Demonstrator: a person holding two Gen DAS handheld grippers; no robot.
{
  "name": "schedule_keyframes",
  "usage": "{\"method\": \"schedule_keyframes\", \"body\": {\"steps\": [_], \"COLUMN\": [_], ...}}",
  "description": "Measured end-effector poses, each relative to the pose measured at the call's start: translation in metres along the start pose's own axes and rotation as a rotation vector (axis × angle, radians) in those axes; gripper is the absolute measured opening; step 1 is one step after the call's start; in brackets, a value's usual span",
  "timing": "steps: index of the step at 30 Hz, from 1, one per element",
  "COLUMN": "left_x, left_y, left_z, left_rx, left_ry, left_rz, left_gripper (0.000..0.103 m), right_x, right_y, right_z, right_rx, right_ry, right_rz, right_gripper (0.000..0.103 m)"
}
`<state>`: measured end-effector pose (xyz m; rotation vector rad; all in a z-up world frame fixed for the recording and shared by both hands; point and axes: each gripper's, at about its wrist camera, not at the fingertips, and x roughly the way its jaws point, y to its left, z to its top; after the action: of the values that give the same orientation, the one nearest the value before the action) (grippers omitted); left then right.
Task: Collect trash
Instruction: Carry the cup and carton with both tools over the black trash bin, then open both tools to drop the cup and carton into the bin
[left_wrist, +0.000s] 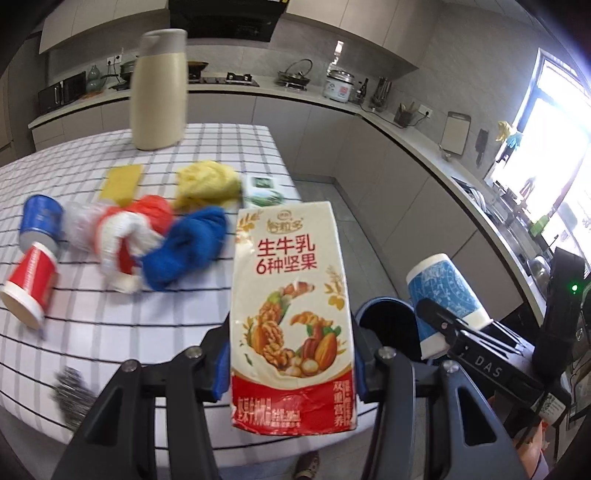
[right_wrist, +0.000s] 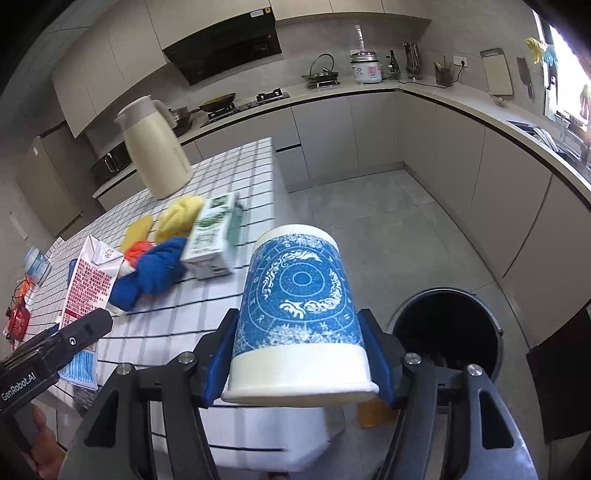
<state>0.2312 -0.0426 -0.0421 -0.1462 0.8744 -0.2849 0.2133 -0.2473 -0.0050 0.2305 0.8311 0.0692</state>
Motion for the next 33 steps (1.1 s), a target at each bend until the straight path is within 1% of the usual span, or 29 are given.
{"method": "schedule_keyframes", "body": {"steps": [5, 6, 7, 9, 12, 15, 16, 21, 25, 30, 31, 32, 33], "left_x": [0.036, 0.046, 0.056, 0.073, 0.103, 0.130, 0.136, 0.177, 0.201, 0.223, 0.226, 0.228, 0.231], "left_y": [-0.066, -0.079, -0.091, -0.115, -0.141, -0.157, -0.161, -0.170, -0.174, -0.183, -0.183, -0.184, -0.186], "left_z": [-0.007, -0.009, -0.012, -0.017, -0.027, -0.036, -0.039, -0.054, -0.063, -0.066, -0.066, -0.065, -0.064], "left_rx": [0.020, 0.024, 0.030, 0.051, 0.066, 0.082, 0.082, 0.097, 0.092, 0.086, 0.080, 0.075, 0.073], "left_ry": [0.021, 0.032, 0.042, 0.056, 0.097, 0.134, 0.145, 0.204, 0.246, 0.278, 0.282, 0.287, 0.294], "left_rz": [-0.063, -0.085, -0.102, -0.117, -0.141, -0.141, -0.144, -0.106, -0.082, -0.051, -0.050, -0.055, -0.051], "left_gripper": [0.051, 0.051, 0.051, 0.051, 0.051, 0.051, 0.051, 0.051, 0.051, 0.052, 0.053, 0.055, 0.062], "right_x": [-0.009, -0.009, -0.010, -0.009, -0.005, 0.006, 0.010, 0.051, 0.078, 0.108, 0.112, 0.116, 0.119], "right_y": [-0.079, -0.100, -0.113, -0.145, -0.185, -0.215, -0.222, -0.257, -0.274, -0.286, -0.287, -0.289, -0.289], "right_z": [0.001, 0.000, -0.002, -0.007, -0.015, -0.025, -0.027, -0.042, -0.051, -0.056, -0.056, -0.056, -0.056], "right_rx": [0.009, 0.014, 0.017, 0.025, 0.052, 0.074, 0.077, 0.092, 0.089, 0.077, 0.076, 0.072, 0.065], "right_ry": [0.012, 0.016, 0.018, 0.031, 0.051, 0.075, 0.083, 0.154, 0.191, 0.222, 0.225, 0.229, 0.230], "right_rz": [-0.041, -0.058, -0.069, -0.099, -0.125, -0.140, -0.144, -0.137, -0.124, -0.105, -0.101, -0.101, -0.105], "right_gripper": [0.065, 0.065, 0.065, 0.065, 0.065, 0.065, 0.065, 0.065, 0.065, 0.066, 0.069, 0.069, 0.071]}}
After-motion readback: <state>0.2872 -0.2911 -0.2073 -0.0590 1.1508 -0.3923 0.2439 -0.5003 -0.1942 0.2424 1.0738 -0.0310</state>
